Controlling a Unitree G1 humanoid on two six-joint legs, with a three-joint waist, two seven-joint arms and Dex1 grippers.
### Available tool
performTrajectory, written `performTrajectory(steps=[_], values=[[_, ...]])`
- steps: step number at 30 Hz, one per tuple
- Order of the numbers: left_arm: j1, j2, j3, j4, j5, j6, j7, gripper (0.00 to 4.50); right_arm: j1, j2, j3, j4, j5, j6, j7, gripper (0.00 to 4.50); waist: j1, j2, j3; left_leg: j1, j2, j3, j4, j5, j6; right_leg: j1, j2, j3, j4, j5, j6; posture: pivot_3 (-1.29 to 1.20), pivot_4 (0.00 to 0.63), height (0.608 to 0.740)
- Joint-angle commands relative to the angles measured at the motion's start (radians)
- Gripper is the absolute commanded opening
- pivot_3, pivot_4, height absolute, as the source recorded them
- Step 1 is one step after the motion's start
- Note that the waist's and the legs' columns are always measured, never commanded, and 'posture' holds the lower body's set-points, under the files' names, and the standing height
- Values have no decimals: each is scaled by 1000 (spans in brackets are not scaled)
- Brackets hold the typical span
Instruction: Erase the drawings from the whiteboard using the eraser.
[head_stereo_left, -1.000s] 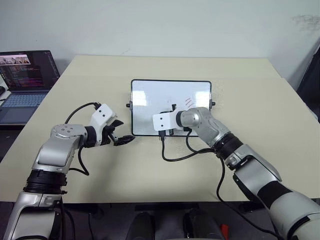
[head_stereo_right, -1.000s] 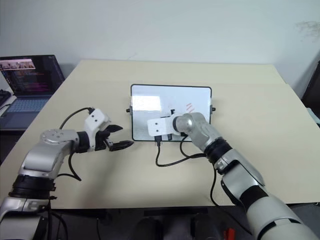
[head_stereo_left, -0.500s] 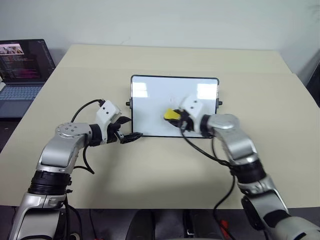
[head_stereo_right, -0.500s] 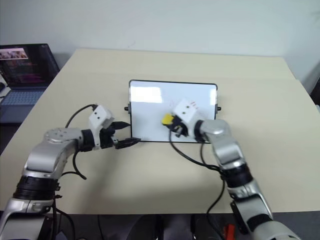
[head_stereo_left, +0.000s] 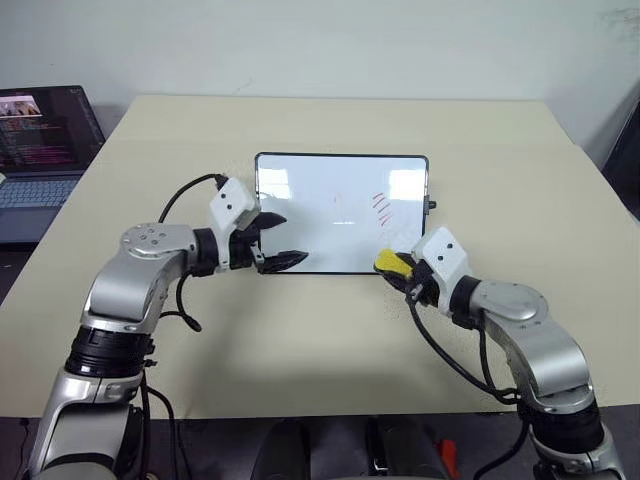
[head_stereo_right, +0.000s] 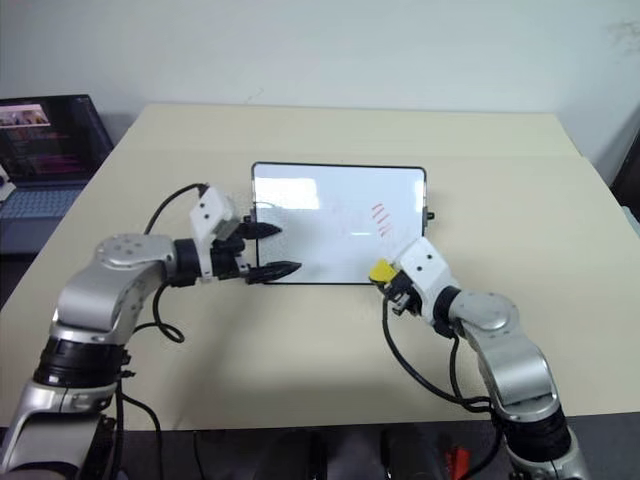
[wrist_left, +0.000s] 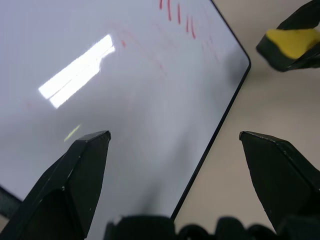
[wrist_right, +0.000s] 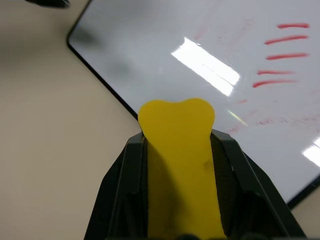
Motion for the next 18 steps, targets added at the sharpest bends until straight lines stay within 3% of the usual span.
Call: performTrajectory(steps=[1, 8, 13, 18], values=[[-29, -12, -10, -25, 0, -18, 5, 4500, -1, 10, -40, -36, -11, -31, -79, 1317, 0, 0, 0, 0, 0, 0, 0, 0, 0, 0, 0, 0, 0, 0, 0, 0, 150, 740], [-61, -49, -33, 45, 30, -45, 28, 4500, -58, -13, 4, 15, -39, -89, -131, 1317, -1, 0, 0, 0, 0, 0, 0, 0, 0, 0, 0, 1, 0, 0, 0, 0, 150, 740], [-99, -78, -54, 92, 47, -71, 24, 4500, -262, 13, 98, 251, -126, -203, -200, 1317, -3, 0, 0, 3, 0, 3, 2, 0, 0, 1, 5, 4, 2, 0, 0, 0, 150, 740], [-111, -89, -71, 113, 54, -89, 8, 4500, -431, 28, 113, 535, -175, -367, -251, 1317, 0, 0, 0, 3, 1, 3, 1, 0, 0, 1, 5, 4, 1, 1, 0, 0, 150, 740]])
